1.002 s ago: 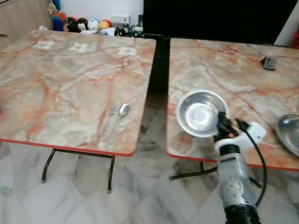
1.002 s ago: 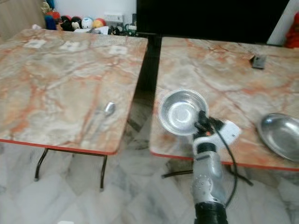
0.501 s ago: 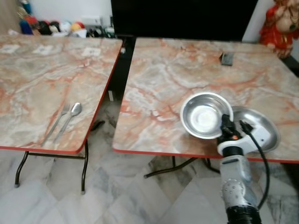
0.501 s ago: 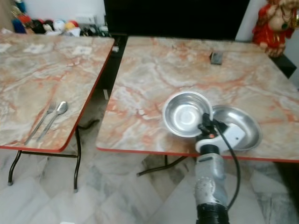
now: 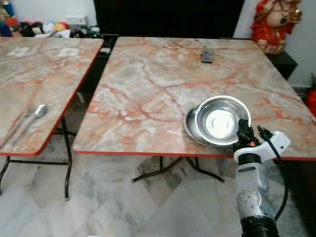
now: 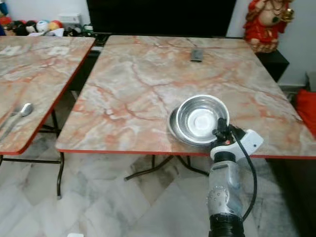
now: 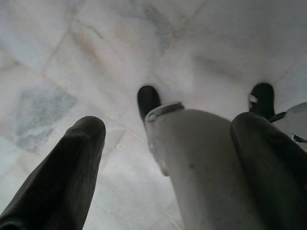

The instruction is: Setting the table

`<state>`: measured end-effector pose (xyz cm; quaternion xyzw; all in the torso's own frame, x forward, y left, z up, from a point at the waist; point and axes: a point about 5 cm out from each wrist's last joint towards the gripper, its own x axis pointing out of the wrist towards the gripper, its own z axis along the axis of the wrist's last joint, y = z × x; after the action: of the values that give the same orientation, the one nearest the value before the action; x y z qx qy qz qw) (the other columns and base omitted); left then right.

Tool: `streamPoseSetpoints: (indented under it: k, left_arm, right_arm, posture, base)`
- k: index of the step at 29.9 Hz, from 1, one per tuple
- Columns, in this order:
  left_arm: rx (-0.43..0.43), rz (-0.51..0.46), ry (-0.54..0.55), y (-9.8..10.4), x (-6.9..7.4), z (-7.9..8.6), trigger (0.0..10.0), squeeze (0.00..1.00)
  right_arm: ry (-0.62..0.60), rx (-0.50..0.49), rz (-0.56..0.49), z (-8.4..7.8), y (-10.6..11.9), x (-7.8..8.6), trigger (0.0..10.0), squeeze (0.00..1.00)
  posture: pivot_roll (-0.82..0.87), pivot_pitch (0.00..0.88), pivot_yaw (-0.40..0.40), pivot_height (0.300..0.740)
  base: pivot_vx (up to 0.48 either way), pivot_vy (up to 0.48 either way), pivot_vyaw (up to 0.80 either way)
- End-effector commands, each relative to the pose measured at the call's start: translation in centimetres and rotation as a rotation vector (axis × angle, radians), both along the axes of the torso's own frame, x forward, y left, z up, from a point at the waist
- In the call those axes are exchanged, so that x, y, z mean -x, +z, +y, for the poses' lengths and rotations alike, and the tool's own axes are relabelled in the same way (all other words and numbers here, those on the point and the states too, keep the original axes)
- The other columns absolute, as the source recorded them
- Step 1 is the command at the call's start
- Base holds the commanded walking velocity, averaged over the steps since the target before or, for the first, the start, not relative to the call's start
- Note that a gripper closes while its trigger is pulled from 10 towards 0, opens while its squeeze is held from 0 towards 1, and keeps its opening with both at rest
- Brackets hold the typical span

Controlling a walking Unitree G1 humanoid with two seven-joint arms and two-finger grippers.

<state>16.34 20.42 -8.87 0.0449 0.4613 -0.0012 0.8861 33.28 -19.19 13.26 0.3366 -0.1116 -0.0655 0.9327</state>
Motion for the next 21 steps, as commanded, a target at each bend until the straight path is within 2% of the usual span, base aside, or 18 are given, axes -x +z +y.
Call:
streamPoseSetpoints:
  k: [1, 8, 15, 21]
  left_arm:
    - [-0.003, 0.056, -0.005, -0.61, 1.48, 0.21, 10.0, 0.00]
    - [0.010, 0.059, 0.020, -0.61, 1.46, 0.26, 10.0, 0.00]
    - [0.006, 0.064, 0.015, -0.60, 1.45, 0.34, 10.0, 0.00]
    - [-0.001, 0.054, 0.006, -0.52, 1.41, 0.55, 10.0, 0.00]
  right_arm:
    - [0.011, -0.008, -0.025, 0.61, 0.68, -0.29, 10.0, 0.00]
    - [0.012, -0.009, -0.024, 0.78, 0.63, -0.28, 10.0, 0.00]
    - [0.006, -0.007, -0.030, 0.68, 0.78, -0.34, 10.0, 0.00]
    - [-0.001, -0.009, -0.034, 0.64, 0.89, -0.43, 10.0, 0.00]
  posture:
    - [0.02, 0.127, -0.051, 0.740]
    - [0.02, 0.130, -0.052, 0.740]
    - [0.02, 0.130, -0.052, 0.740]
    - [0.02, 0.131, -0.052, 0.740]
  base:
    - [0.000, 0.000, 0.00]
    - [0.000, 0.000, 0.00]
    - [0.000, 0.465, 0.00]
    - [0.000, 0.000, 0.00]
